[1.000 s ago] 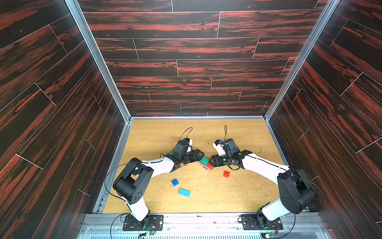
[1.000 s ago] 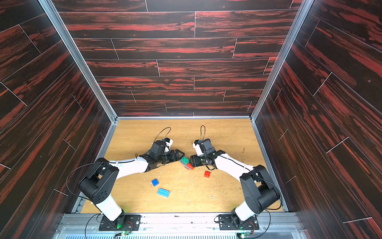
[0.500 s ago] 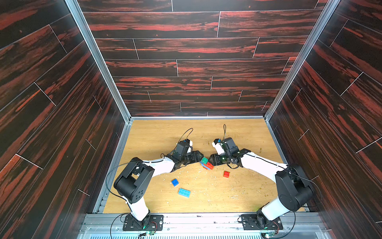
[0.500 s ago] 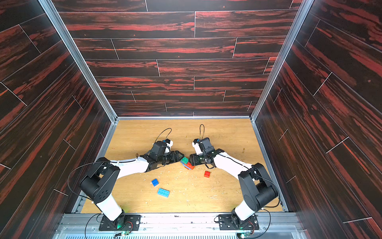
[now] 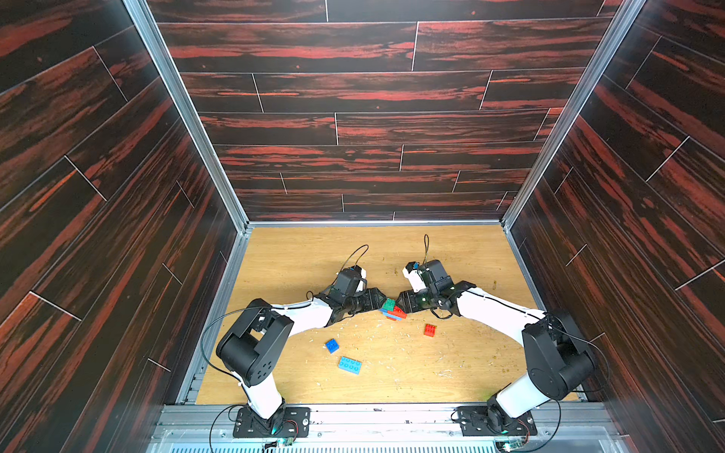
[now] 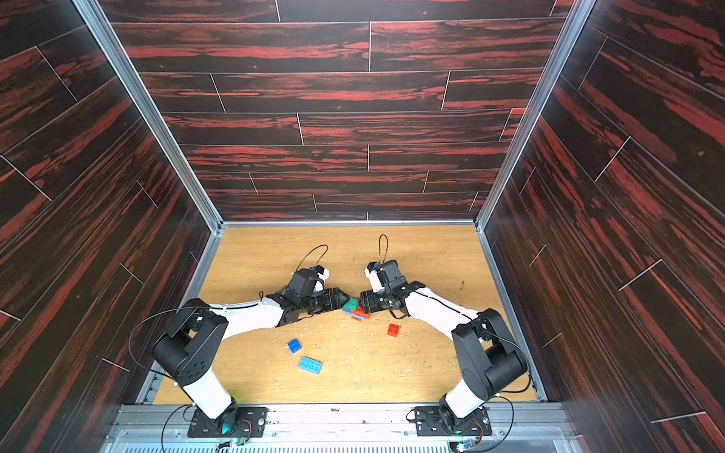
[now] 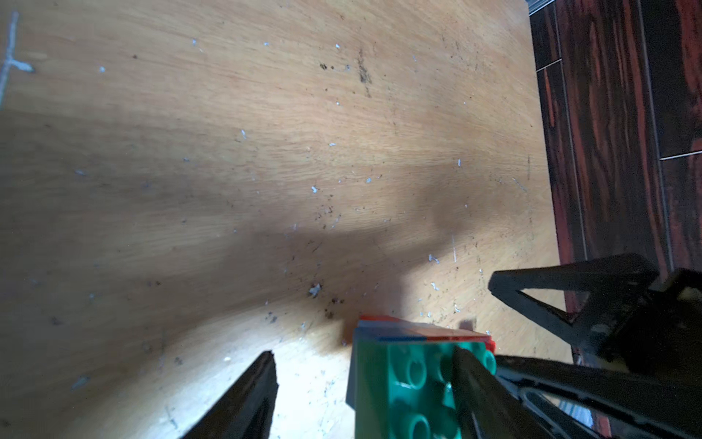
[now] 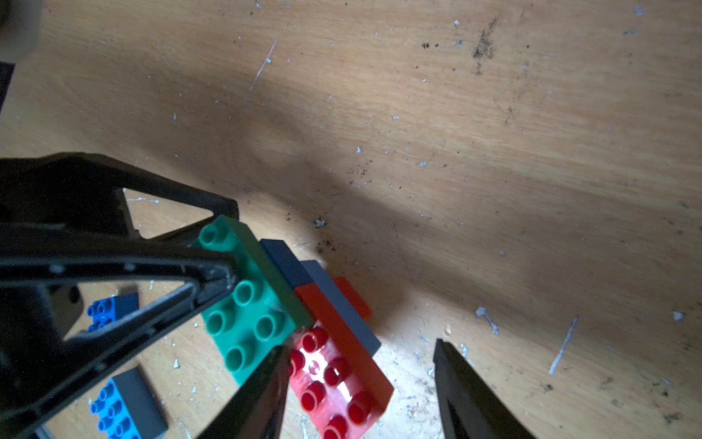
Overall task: Assemble a heart with lego
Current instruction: Assemble the lego brick with the lego brick.
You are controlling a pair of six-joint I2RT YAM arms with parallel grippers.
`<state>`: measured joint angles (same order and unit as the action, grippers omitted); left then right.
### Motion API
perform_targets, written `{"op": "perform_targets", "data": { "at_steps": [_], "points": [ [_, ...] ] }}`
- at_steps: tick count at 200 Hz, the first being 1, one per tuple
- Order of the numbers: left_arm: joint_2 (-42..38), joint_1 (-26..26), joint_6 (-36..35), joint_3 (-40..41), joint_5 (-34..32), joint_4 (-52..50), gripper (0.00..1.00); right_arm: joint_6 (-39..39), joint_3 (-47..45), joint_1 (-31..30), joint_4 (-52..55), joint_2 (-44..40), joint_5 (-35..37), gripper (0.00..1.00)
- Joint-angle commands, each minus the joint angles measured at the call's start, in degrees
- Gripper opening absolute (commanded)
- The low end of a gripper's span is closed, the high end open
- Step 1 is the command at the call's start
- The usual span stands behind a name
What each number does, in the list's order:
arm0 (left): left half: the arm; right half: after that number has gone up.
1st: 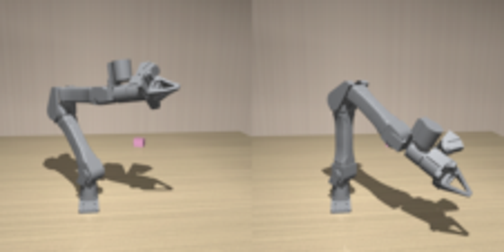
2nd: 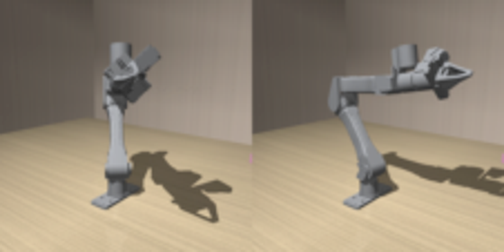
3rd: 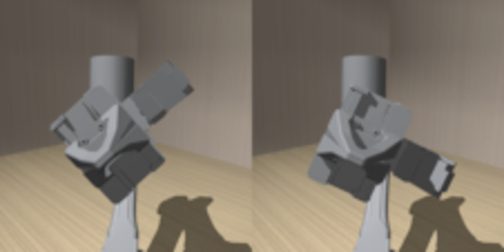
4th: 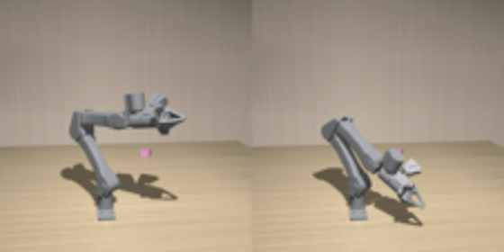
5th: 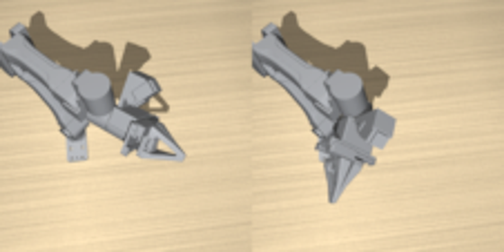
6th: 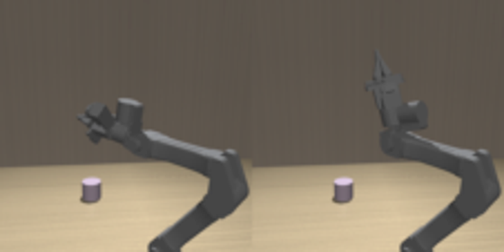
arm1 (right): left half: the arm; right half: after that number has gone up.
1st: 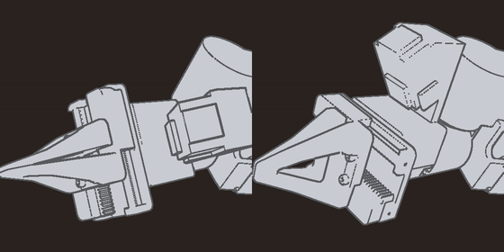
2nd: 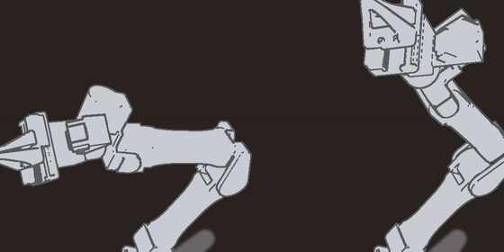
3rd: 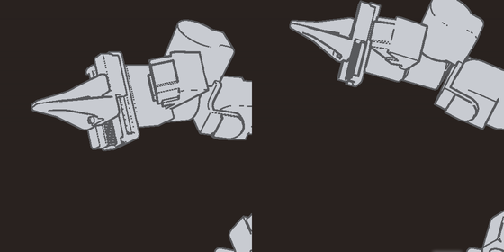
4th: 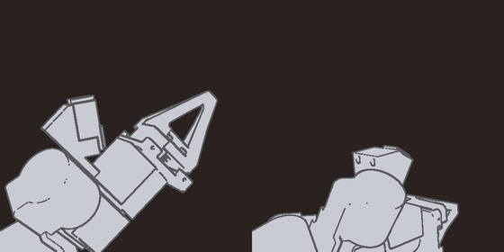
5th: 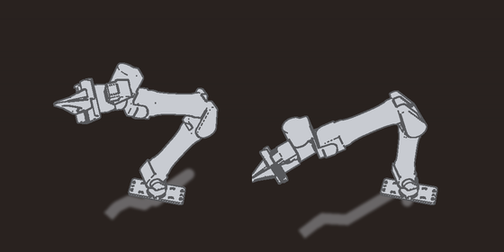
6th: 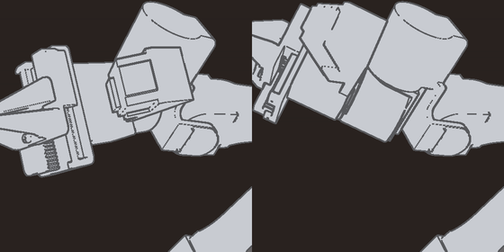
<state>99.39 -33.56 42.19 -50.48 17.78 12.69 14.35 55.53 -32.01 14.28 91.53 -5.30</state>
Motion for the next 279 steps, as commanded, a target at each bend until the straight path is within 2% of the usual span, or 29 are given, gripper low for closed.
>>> {"op": "perform_targets", "data": {
  "at_steps": [1,58,91,162,223,263,279],
  "points": [
    [-1.11,-0.78,-2.65,-0.36,-1.50,-4.87,0.75,-0.24,-0.11,0.28,1.88,-1.01,-0.95,0.64],
    [-4.45,-1.64,-7.49,-0.97,-3.00,-7.84,0.76,0.19,-3.14,0.63,1.74,-1.79,0.19,0.63],
    [-4.91,-2.47,-7.99,-1.61,-2.67,-7.81,0.77,0.32,-4.18,0.65,1.10,-2.26,0.45,0.60],
    [-2.63,-3.04,-11.25,-5.16,-3.09,-15.15,0.77,0.20,-6.46,0.90,0.27,-2.54,0.84,0.55],
    [-0.64,-4.84,-17.77,-7.65,-6.03,-24.33,0.77,0.19,-7.98,0.87,-1.72,-2.32,-0.95,0.53],
    [0.62,-5.46,-18.74,-9.20,-9.98,-26.93,0.77,0.08,-7.36,0.91,-1.80,-1.71,-2.34,0.52],
    [3.54,-5.46,-19.43,-11.01,-9.75,-29.23,0.77,0.06,-7.38,0.91,-1.80,-1.70,-2.57,0.52]
  ]
}}
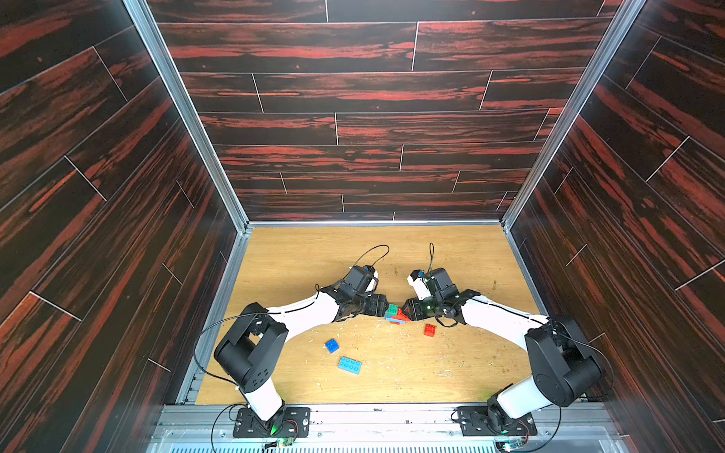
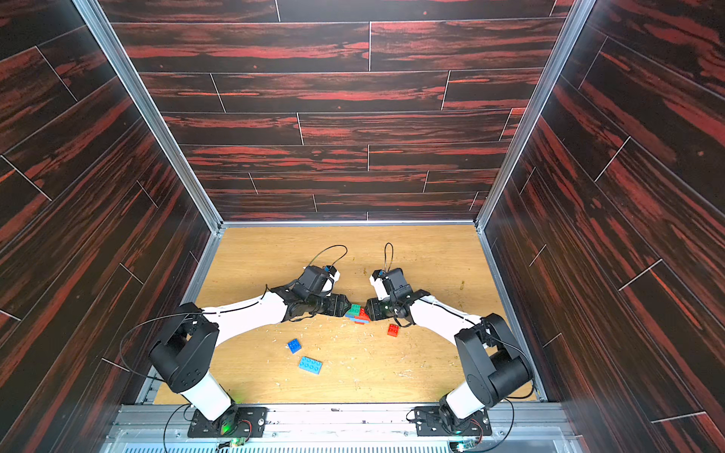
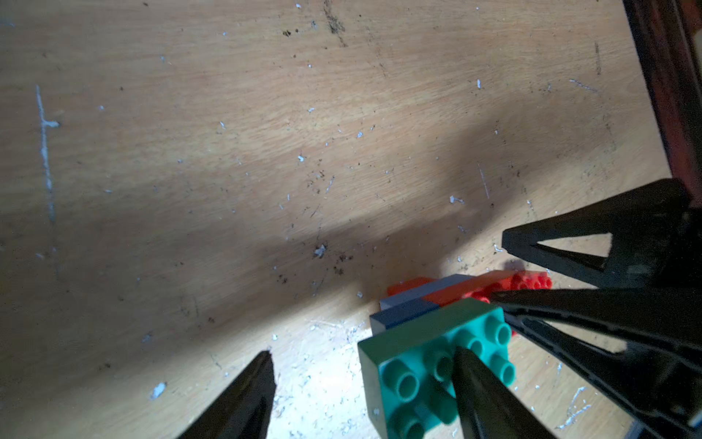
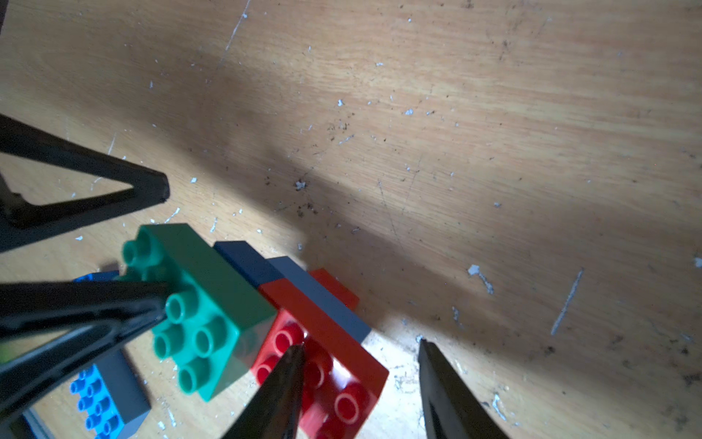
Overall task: Assemble a heart with lego
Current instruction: Assemble the lego brick with the lego brick.
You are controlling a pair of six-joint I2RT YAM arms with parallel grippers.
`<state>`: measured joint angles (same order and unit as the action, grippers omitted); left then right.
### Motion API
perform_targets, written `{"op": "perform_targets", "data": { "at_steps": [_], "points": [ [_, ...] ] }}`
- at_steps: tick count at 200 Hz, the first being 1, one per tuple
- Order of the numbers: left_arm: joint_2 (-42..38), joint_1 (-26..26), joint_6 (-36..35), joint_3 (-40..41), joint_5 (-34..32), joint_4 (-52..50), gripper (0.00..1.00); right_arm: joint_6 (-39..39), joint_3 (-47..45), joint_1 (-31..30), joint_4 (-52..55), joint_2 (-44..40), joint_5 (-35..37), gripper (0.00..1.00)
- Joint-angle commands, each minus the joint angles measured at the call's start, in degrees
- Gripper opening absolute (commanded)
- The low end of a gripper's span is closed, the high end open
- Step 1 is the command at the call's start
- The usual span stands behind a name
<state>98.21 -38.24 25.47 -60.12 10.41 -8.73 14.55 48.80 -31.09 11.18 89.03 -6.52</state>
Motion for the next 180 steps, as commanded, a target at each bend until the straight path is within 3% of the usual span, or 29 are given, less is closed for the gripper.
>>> {"op": "perform_targets", "data": {
  "at_steps": [1,51,92,118,180],
  "points": [
    [4.76,-0.78,-2.71,-1.39,-2.40,-7.85,0.77,-0.14,-0.64,-0.01,1.30,0.79,-1.32,0.52],
    [2.92,-3.21,-4.82,2.76,-5.42,-8.00,0.76,0.39,-1.17,0.02,1.59,1.23,-0.27,0.51],
    [8.06,-3.69,-4.64,0.52,-6.50,-12.87,0.74,1.10,-1.21,0.02,1.06,1.76,0.47,0.51],
    [3.78,-3.69,-5.43,-0.70,-9.25,-12.45,0.76,2.36,-0.99,-0.02,-0.36,1.49,-2.67,0.52],
    [-1.80,-2.57,-2.74,-8.16,-7.81,-8.28,0.81,7.24,-1.45,-0.05,-2.83,-0.70,-4.99,0.53]
  ]
}}
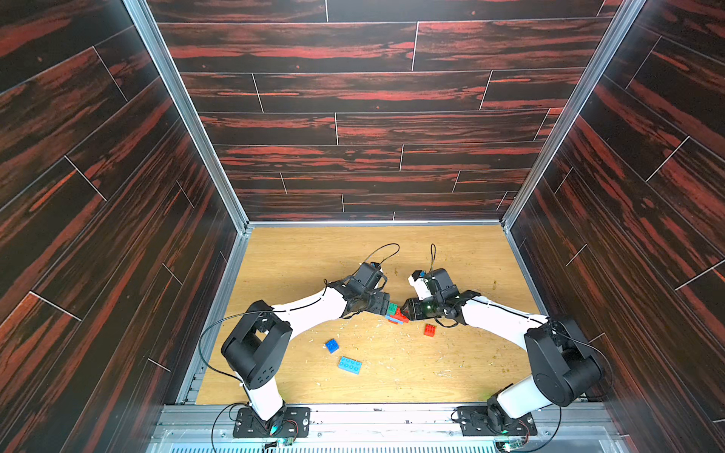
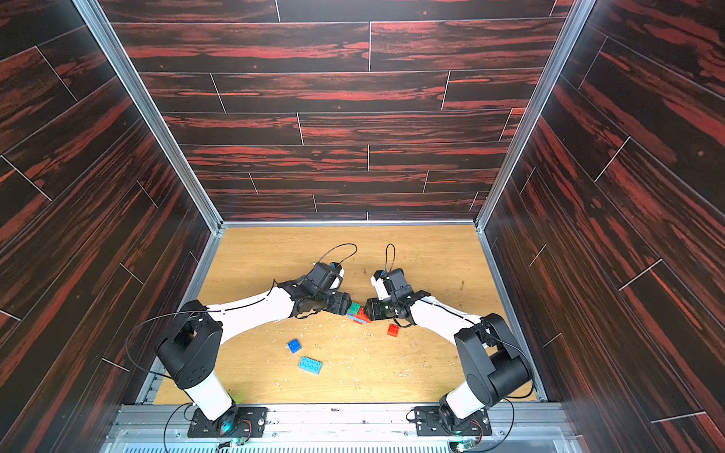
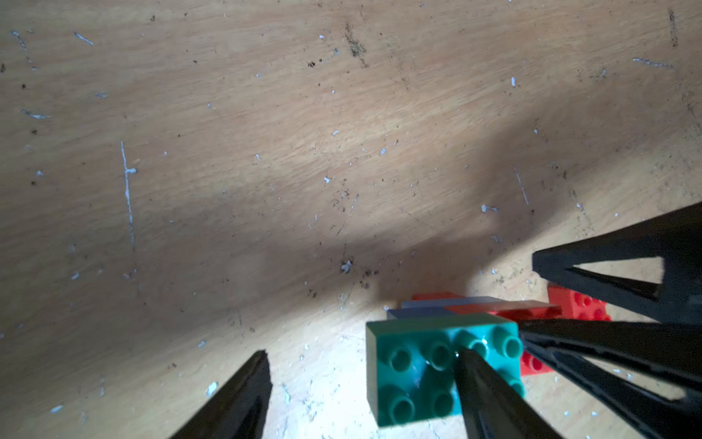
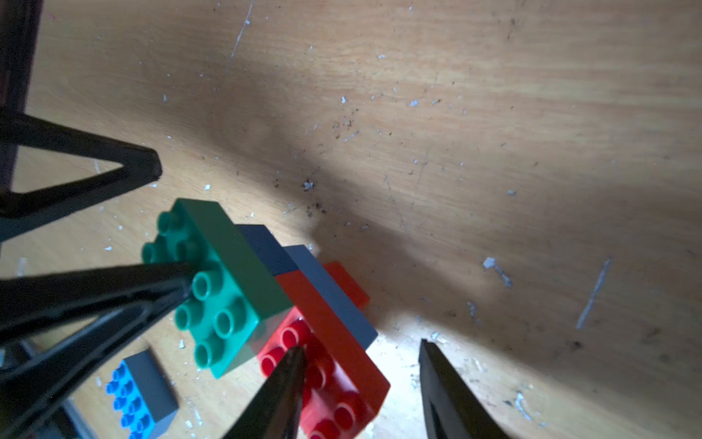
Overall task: Assemble a heart with lego
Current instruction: Assemble the lego brick with the lego brick, then pick up the lego brick from the center of the board.
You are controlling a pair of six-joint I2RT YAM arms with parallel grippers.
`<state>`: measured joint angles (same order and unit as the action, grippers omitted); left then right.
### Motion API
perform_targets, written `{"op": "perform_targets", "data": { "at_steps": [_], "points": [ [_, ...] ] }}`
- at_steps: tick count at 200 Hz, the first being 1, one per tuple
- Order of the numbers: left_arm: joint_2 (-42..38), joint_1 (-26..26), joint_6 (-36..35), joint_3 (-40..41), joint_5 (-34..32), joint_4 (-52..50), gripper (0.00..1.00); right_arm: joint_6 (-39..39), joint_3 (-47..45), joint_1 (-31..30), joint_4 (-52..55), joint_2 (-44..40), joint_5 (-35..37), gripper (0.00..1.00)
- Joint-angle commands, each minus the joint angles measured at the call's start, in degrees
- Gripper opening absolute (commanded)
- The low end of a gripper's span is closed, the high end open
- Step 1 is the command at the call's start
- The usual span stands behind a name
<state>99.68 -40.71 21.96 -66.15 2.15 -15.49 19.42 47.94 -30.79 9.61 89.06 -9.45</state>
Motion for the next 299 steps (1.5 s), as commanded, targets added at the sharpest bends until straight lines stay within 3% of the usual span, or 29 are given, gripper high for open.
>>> {"op": "perform_targets", "data": {
  "at_steps": [1,109,131,170,202,242,299],
  "points": [
    [-3.35,-0.08,0.88,-2.13,0.47,-1.41,0.81,2.33,-0.54,-0.34,-1.17,-0.72,-1.97,0.53],
    [-18.86,3.07,6.98,7.31,-6.50,0.67,0.82,-0.24,4.15,-2.50,5.71,-7.53,3.36,0.55],
    [-24.71,5.96,10.03,10.97,-10.11,-1.65,0.83,0.51,8.83,-7.54,12.52,-9.23,9.63,0.59],
    [-35.25,13.43,13.83,18.42,-13.95,-7.00,0.84,4.82,14.60,-23.77,15.93,-6.10,16.19,0.61],
    [-42.06,17.34,16.86,23.17,-17.28,-10.57,0.84,-5.12,17.02,-34.78,13.08,2.34,14.60,0.66],
    [-47.33,19.35,20.20,28.03,-17.27,-9.03,0.84,-13.29,17.32,-36.16,10.01,11.72,8.29,0.67],
    [-45.93,19.96,20.11,29.05,-15.93,-7.51,0.84,-20.49,17.60,-37.77,9.88,17.07,3.07,0.66]
  ]
}}
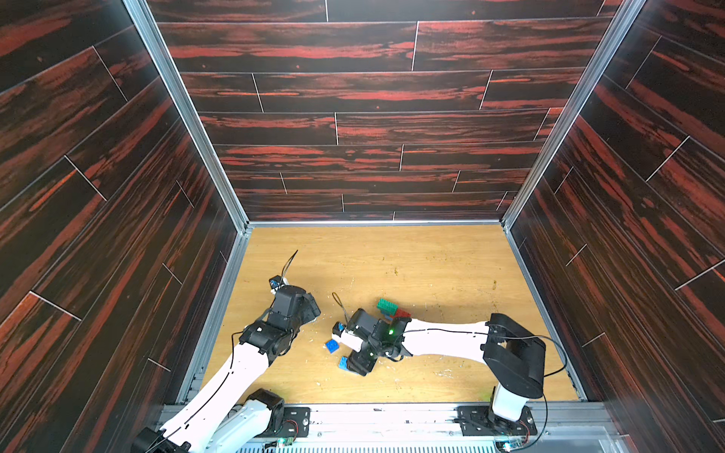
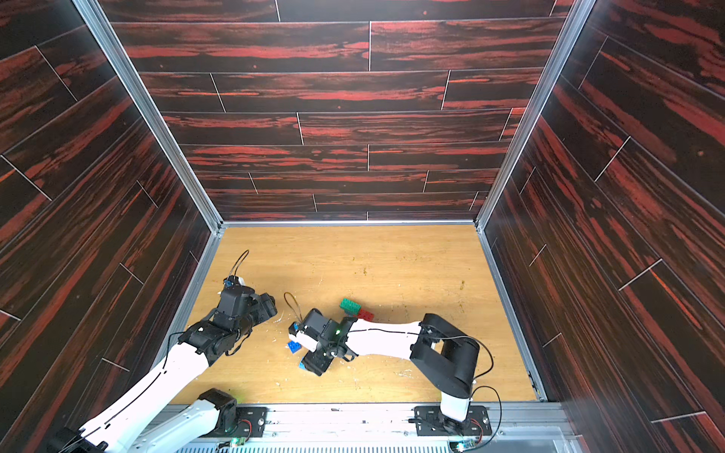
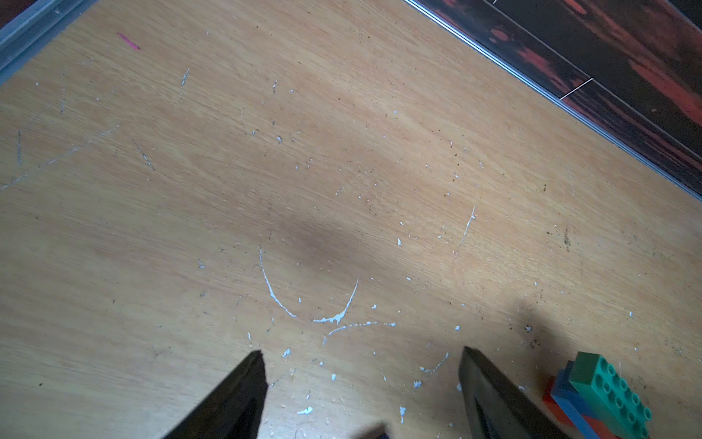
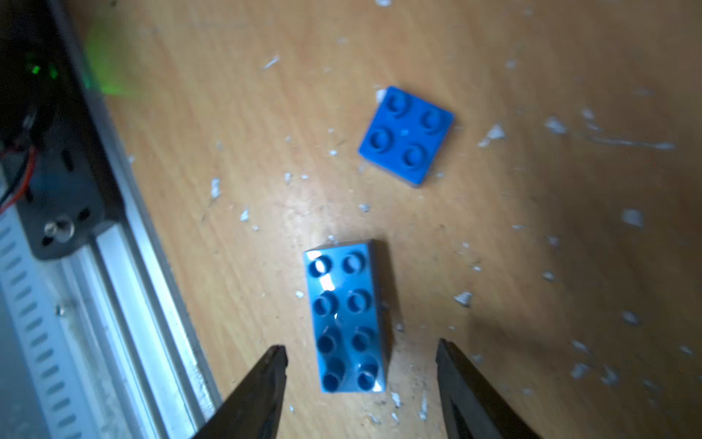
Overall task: Assemble a heart with lego
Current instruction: Pick up the lego brick from the center of the board.
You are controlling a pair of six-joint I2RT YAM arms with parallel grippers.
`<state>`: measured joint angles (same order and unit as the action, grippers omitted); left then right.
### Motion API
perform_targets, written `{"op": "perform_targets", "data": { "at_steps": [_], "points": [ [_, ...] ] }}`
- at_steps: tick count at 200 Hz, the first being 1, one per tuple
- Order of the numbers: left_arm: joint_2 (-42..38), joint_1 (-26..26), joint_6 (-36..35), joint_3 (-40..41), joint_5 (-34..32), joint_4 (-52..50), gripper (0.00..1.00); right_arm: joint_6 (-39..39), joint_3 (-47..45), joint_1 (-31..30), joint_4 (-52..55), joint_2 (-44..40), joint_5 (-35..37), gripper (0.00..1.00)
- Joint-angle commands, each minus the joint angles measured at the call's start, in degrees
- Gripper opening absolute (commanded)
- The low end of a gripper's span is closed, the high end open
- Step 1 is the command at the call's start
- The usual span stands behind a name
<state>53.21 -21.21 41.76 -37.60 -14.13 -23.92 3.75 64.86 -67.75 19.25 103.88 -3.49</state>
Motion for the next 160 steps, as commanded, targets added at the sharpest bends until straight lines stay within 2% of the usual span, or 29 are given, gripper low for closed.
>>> {"op": "perform_targets", "data": {
  "at_steps": [1,42,71,89,102,112,131,160],
  "points": [
    [0.56,0.47,0.28,0.51,0.39,1.00,0.84,-4.90,0.69,-0.85,0.30,2.36,-2.78,0.66],
    [2.19,0.80,0.16,0.69,0.95,2.03,0.84,-5.16,2.07,-1.42,1.59,5.18,1.82,0.58],
    [2.40,0.91,-0.08,0.69,1.70,2.86,0.84,-4.59,1.75,-1.41,1.33,4.21,3.29,0.40],
    [2.77,0.91,-0.35,0.19,3.20,3.38,0.84,-4.36,0.39,-1.39,1.65,0.22,4.45,0.24],
    [3.15,0.91,-1.04,-0.31,5.72,4.67,0.84,-4.06,-0.07,-1.34,3.78,-3.29,6.33,0.11],
    [3.92,0.91,-1.66,-1.07,8.11,5.43,0.84,-3.82,-1.09,-1.21,5.15,-6.35,7.97,0.07],
    [6.67,0.91,-3.26,-2.50,16.02,9.41,0.84,-2.81,-3.78,-0.16,8.04,-12.45,12.31,0.04],
    [13.26,0.57,-1.87,-5.88,27.14,13.78,0.83,-2.37,-6.88,5.20,14.60,-20.18,16.53,0.04]
  ]
}}
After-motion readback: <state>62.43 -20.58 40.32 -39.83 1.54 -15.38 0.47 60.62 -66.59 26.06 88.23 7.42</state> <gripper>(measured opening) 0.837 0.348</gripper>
